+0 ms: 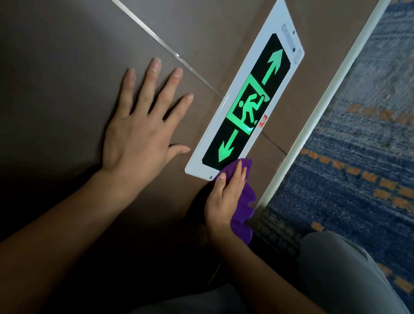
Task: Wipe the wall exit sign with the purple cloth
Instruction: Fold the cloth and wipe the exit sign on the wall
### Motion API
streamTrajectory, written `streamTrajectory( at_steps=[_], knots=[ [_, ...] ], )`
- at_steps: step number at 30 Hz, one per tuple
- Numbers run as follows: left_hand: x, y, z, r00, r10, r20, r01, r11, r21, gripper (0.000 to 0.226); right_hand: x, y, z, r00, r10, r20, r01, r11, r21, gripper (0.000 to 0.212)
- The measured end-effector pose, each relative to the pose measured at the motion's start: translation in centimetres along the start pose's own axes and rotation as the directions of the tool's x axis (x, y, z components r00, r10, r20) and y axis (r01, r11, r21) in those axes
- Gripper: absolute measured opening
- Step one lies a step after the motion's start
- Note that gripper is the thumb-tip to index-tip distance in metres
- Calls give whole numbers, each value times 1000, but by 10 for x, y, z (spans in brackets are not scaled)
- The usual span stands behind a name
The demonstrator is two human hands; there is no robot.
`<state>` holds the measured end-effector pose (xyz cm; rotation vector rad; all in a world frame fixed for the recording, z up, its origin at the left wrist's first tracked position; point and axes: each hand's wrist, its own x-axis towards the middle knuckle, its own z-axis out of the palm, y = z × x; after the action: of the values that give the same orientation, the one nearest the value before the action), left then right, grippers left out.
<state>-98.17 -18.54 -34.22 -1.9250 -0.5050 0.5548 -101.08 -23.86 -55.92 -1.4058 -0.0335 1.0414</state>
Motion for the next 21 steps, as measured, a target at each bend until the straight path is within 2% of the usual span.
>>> streamTrajectory(
  at_steps=[3, 6, 9, 11, 14, 16, 18, 19, 20, 21],
  knots=[
    [0, 1, 0, 1000, 8, -8, -8, 1000, -10, 97, -25, -18, 0, 991, 120, 52, -125, 986, 113, 59],
    [0, -1, 0, 1000, 4, -17, -4, 999, -31, 96, -50, -42, 0, 961, 210, 181, -245, 948, 202, 69],
    [-1, 0, -2, 1000, -2, -12, 1, 998, -62, 94, -76, -55, -4, 959, 127, 253, -185, 958, 219, 73],
    [-2, -1, -3, 1000, 11, -27, -14, 995, -99, 84, -85, -58, -13, 961, 88, 261, -153, 958, 243, 73],
    [-8, -5, 0, 982, 4, -188, -63, 949, -310, 56, -77, -65, -37, 960, 62, 275, -154, 932, 328, 67],
    [-16, -3, 2, 951, -78, -301, -101, 838, -536, 45, -60, -73, -57, 972, 16, 233, -109, 914, 391, 63],
    [-25, 5, -1, 931, -213, -297, -79, 676, -733, 39, -38, -87, -77, 983, -32, 182, -47, 908, 416, 58],
    [-30, 11, -4, 934, -274, -228, -43, 547, -836, 37, -29, -97, -86, 985, -52, 166, -23, 907, 420, 55],
    [-33, 18, -6, 947, -307, -98, 18, 355, -935, 34, -23, -107, -92, 985, -82, 153, 12, 910, 414, 55],
    [-34, 24, -12, 958, -280, 63, 95, 101, -990, 31, -19, -115, -96, 983, -121, 141, 57, 917, 394, 55]
  ],
)
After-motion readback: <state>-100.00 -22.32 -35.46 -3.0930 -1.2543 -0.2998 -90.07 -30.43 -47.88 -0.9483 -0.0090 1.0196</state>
